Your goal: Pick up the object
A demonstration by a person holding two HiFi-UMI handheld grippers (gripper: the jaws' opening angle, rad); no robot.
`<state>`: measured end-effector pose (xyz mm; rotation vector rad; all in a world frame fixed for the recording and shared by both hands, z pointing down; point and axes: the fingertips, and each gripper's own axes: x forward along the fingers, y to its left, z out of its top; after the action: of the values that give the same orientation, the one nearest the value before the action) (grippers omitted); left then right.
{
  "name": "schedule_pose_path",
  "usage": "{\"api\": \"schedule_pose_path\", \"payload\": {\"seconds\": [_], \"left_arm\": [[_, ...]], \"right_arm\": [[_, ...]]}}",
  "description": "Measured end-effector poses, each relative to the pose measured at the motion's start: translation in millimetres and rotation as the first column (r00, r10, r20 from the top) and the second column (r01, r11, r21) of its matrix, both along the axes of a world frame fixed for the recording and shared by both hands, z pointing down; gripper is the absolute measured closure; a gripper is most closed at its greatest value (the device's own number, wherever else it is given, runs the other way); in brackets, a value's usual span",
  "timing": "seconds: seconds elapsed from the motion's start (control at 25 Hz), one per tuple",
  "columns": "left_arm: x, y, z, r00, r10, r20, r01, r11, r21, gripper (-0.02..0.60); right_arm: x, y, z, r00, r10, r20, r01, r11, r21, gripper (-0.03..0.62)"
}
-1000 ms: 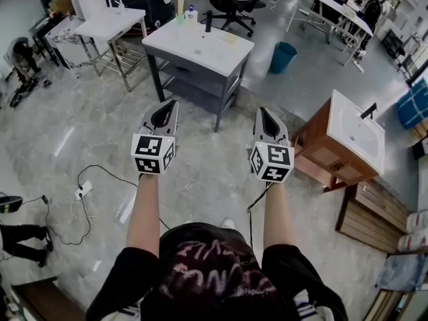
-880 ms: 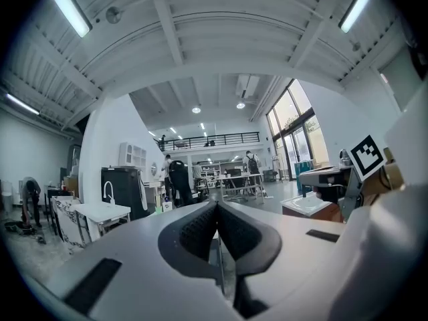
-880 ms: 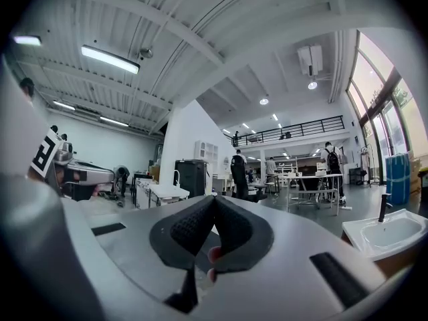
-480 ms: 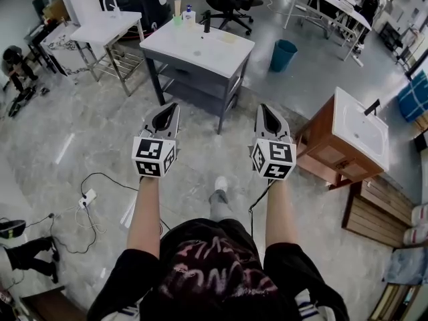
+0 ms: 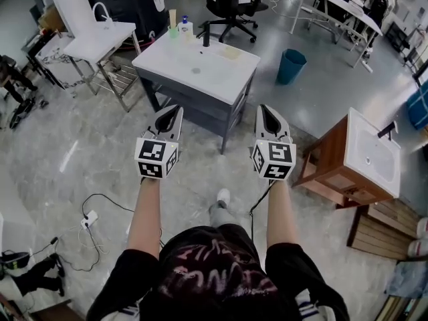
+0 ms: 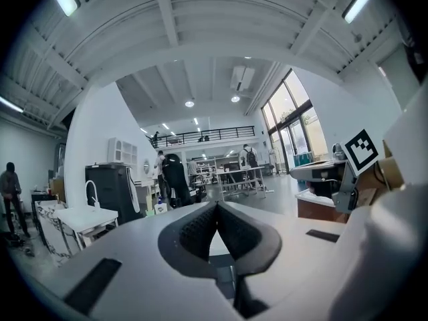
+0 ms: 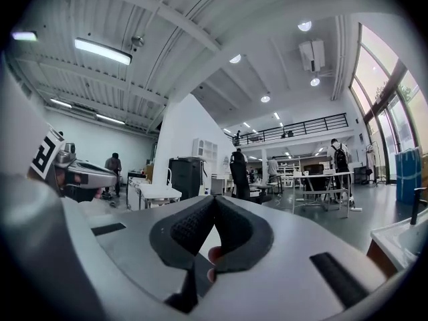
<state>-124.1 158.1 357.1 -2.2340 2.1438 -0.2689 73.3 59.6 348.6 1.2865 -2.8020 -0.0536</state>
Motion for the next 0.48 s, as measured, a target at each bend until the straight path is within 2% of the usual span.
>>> {"api": "schedule_pose_path", "payload": {"seconds": [0.24, 0.48], "left_arm": [[-25.9, -133.7, -9.7, 1.000, 0.000, -0.001, 0.000, 1.000, -0.016, 0.574], [-47.7, -223.2, -9.2, 1.000, 0.008, 0.001, -0.008, 1.000, -0.028, 0.574]], "right_arm": [[-30.1, -134.4, -10.5, 1.000, -0.007, 0.009, 0.007, 1.000, -0.019, 0.579], [-54.0, -223.8, -11.0, 1.000, -0.008, 0.003, 0.008, 0.999, -0.034, 0.579]]}}
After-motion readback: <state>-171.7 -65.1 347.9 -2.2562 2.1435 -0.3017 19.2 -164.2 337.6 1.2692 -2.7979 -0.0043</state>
